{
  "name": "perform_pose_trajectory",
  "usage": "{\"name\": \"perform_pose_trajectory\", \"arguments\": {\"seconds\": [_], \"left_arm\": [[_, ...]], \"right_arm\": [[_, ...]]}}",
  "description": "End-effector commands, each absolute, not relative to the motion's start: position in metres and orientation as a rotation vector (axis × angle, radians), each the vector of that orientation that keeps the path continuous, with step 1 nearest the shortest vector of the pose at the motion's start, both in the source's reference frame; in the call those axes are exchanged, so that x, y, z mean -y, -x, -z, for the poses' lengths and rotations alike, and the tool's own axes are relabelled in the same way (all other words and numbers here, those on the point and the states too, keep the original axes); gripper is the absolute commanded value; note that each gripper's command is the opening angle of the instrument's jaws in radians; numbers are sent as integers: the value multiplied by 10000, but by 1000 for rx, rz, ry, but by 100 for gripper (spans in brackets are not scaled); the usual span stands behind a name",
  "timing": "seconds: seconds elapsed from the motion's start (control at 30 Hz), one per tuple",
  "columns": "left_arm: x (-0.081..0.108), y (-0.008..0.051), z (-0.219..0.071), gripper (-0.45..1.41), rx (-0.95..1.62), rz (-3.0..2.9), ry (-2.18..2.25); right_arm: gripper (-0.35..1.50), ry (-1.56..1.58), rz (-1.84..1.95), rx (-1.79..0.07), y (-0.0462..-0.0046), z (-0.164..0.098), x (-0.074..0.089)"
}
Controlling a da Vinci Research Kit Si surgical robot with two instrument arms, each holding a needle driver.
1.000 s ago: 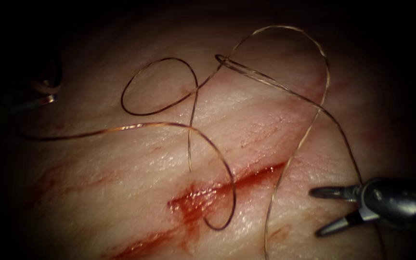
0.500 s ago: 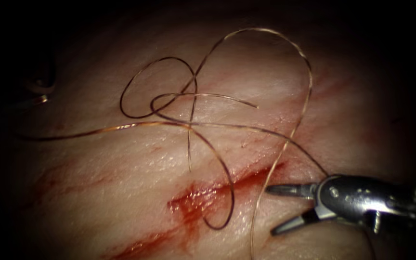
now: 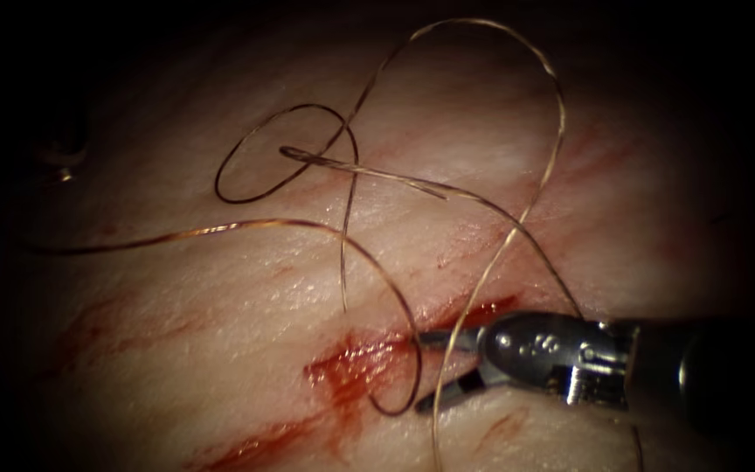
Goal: Wound Closure
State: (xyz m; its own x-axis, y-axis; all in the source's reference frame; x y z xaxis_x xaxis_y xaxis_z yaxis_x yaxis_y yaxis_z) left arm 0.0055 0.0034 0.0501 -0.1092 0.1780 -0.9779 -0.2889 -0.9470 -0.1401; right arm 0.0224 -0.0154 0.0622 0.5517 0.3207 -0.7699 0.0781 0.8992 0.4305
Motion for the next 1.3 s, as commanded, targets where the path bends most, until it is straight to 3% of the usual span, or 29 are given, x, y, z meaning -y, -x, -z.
{"name": "perform_pose_trajectory", "arguments": {"seconds": [0.03, 0.67, 0.87, 1.0, 1.07, 1.1, 1.17, 1.2, 1.3], "left_arm": [[-31, -50, -508, -45, -121, -2127, 1856], [-31, -50, -508, -45, -122, -2127, 1854], [-31, -50, -508, -45, -122, -2128, 1854], [-30, -50, -508, -45, -122, -2128, 1853], [-30, -50, -508, -45, -123, -2128, 1853], [-30, -50, -508, -45, -123, -2128, 1853], [-30, -50, -508, -45, -123, -2128, 1853], [-30, -50, -508, -45, -123, -2128, 1853], [-31, -50, -508, -45, -123, -2128, 1852]], "right_arm": [[130, -450, -144, -982, -230, -634, 164], [126, -420, -147, -1035, -275, -649, 189], [118, -420, -118, -1043, -296, -662, 200], [101, -422, -92, -1041, -300, -665, 198], [89, -422, -85, -1034, -299, -667, 196], [71, -426, -81, -1026, -298, -668, 194], [12, -436, -58, -1013, -294, -668, 194], [-35, -445, -53, -1013, -292, -666, 194], [-35, -453, -48, -1014, -284, -659, 196]]}}
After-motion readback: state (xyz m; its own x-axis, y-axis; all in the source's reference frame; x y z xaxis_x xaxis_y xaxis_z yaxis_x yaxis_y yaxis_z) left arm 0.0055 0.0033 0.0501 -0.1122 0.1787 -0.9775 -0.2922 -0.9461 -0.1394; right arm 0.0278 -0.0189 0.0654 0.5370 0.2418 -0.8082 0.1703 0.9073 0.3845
